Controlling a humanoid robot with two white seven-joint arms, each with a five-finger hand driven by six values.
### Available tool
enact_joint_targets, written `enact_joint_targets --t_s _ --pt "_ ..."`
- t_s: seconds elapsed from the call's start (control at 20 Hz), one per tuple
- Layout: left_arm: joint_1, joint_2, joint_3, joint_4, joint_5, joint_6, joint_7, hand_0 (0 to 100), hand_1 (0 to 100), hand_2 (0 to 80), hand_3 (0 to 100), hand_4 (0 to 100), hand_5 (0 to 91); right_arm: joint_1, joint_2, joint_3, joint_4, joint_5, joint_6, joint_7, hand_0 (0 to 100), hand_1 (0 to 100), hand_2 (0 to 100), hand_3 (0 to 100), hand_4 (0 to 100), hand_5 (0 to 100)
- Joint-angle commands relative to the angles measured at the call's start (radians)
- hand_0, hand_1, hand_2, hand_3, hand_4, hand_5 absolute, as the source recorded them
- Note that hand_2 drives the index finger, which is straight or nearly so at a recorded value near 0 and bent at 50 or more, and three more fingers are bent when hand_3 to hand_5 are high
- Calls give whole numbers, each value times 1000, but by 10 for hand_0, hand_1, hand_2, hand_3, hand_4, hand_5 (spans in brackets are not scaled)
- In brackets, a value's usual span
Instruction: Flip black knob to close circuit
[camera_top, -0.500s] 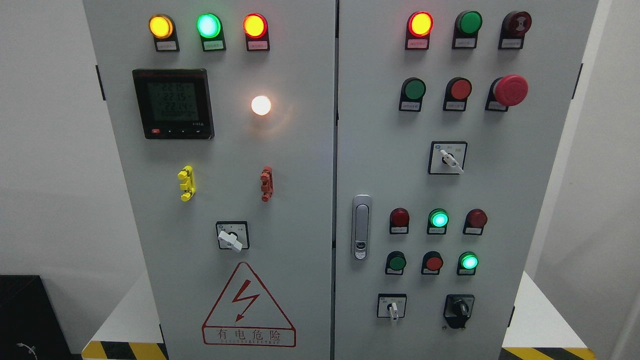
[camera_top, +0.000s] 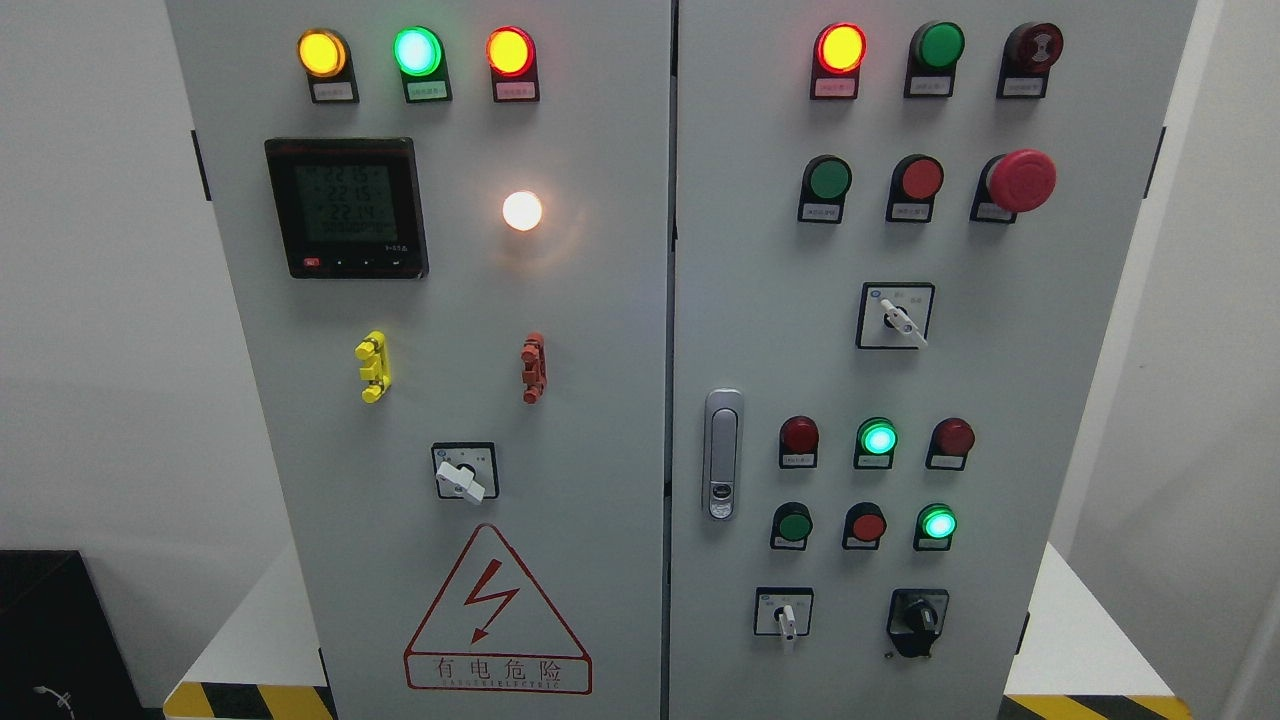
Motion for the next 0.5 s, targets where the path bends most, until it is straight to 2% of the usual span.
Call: enact_joint_targets --t_s 0.0,0.2,0.35,0.45 --pt "0 0 -20 21 -22 0 -1 0 0 0 0 0 0 0 18 5 -11 0 -2 -8 49 198 0 0 0 0" --pt "0 0 -20 23 -22 0 -1 0 0 0 0 0 0 0 15 32 -97 2 -3 -55 48 197 0 0 0 0" --pt "0 0 -20 23 -22 0 -1 0 0 0 0 0 0 0 5 83 -174 12 -23 -132 48 197 0 0 0 0" --pt "0 0 -20 23 -20 0 -1 0 0 0 0 0 0 -1 3 94 -223 24 -39 -162 47 195 0 0 0 0"
